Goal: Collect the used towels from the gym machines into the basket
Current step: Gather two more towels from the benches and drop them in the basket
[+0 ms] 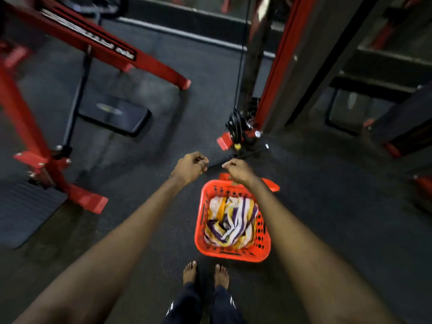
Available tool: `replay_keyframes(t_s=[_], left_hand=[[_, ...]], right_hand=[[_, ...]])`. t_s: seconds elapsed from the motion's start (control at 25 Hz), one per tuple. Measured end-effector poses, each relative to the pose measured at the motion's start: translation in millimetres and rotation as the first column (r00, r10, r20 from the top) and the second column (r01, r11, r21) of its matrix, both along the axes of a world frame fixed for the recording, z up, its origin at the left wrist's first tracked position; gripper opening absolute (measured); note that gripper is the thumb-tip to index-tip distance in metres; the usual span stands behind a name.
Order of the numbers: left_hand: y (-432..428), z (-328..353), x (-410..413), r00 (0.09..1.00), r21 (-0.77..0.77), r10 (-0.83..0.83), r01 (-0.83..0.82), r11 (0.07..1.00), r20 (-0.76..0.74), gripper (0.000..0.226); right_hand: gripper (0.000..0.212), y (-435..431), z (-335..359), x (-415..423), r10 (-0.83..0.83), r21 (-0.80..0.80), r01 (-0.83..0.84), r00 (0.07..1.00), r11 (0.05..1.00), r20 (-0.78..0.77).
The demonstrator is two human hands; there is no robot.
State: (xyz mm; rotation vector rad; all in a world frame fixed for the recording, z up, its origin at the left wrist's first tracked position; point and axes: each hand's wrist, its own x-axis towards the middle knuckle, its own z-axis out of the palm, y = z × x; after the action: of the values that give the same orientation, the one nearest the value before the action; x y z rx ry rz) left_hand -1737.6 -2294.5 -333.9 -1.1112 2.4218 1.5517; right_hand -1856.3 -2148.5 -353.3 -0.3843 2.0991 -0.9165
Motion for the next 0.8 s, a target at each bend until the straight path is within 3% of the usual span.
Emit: replay_keyframes(t_s=[0.16, 0.4, 0.6, 0.8], left_hand=[[-48.5, 110.0, 59.9, 0.987, -0.107, 0.108, -0.12, 0.987, -0.117, 0.02], [-112.3, 224.5, 200.2, 0.936, -0.263, 0.281, -0.331, 0.906, -0.212, 0.025], [-132.3, 289.9, 331.9, 0.862, -0.393, 0.441, -0.506, 0.768, -0.249, 0.023], [-150.1, 315.7, 436.1, 0.78, -0.4, 0.541, -0.625, 0.67, -0.314, 0.025]], right_hand=[[0.014, -61.8, 110.2, 21.3, 0.125, -0.107, -0.125, 0.992, 0.986, -0.002], [0.012, -172.0, 206.1, 108.1, 0.333, -0.218, -0.35, 0.936, 0.911, -0.111], [0.019, -247.4, 263.6, 214.3, 0.472, -0.312, -0.517, 0.856, 0.797, -0.213], [0.015, -294.4, 302.1, 300.6, 0.552, -0.352, -0.626, 0.78, 0.696, -0.295]])
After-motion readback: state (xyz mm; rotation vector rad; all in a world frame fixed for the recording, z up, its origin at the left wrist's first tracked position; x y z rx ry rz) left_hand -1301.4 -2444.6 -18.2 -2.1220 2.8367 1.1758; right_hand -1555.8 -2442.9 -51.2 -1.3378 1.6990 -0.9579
